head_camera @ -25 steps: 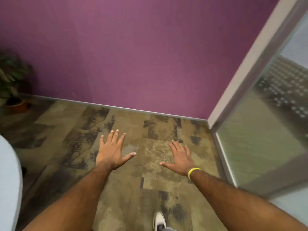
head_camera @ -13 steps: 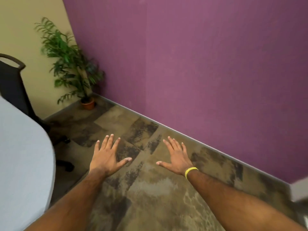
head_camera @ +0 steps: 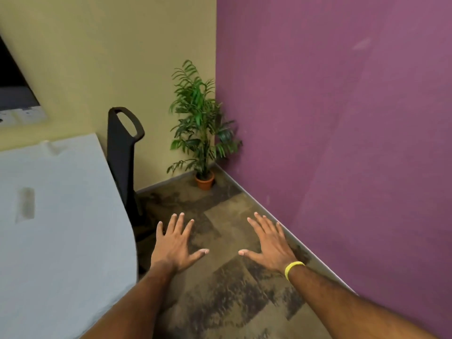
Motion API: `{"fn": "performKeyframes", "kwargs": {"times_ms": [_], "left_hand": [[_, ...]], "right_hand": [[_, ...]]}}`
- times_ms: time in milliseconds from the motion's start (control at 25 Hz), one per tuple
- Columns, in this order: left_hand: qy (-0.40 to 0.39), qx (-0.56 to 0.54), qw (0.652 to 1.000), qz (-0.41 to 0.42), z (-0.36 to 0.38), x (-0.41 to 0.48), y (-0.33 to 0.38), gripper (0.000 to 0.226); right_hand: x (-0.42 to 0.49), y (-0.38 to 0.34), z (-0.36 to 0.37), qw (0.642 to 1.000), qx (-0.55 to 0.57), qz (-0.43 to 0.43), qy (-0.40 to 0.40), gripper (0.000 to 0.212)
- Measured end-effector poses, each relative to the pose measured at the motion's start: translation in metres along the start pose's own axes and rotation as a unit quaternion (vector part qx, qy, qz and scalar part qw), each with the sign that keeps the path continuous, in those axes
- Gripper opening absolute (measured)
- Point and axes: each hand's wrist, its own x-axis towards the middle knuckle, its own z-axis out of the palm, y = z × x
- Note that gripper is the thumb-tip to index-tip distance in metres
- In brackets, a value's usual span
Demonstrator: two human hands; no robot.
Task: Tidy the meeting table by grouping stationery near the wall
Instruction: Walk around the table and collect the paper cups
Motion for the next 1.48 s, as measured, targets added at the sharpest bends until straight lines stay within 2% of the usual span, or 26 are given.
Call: {"fn": "performKeyframes", "kwargs": {"times_ms": [320,520,680,920,1160,1280,1480], "left_hand": [[0.113,0.026,0.993,-0.033,-0.085,0.217,-0.118,0.105],[0.192,0.049,0.969,-0.147,-0.135,0.341,-0.235,0.103],[0.194,0.077,0.949,-0.236,-0.151,0.404,-0.314,0.104],[0.145,0.094,0.923,-0.345,-0.135,0.44,-0.396,0.103],[0.104,0.102,0.88,-0.453,-0.105,0.434,-0.506,0.107],[0.084,0.067,0.86,-0.499,-0.082,0.429,-0.547,0.108],[0.064,0.04,0.827,-0.558,-0.043,0.406,-0.577,0.106]], "right_hand": [[0.283,-0.046,-0.035,0.994,0.024,-0.108,0.026,0.105],[0.483,-0.079,-0.056,0.976,0.025,-0.202,0.071,0.099],[0.623,-0.113,-0.072,0.962,0.021,-0.265,0.064,0.096],[0.783,-0.192,-0.073,0.932,0.046,-0.355,0.052,0.085],[0.888,-0.315,-0.041,0.892,0.124,-0.435,0.015,0.079],[0.928,-0.376,-0.024,0.879,0.127,-0.46,-0.023,0.078],[0.978,-0.469,0.01,0.847,0.077,-0.519,-0.085,0.093]]}}
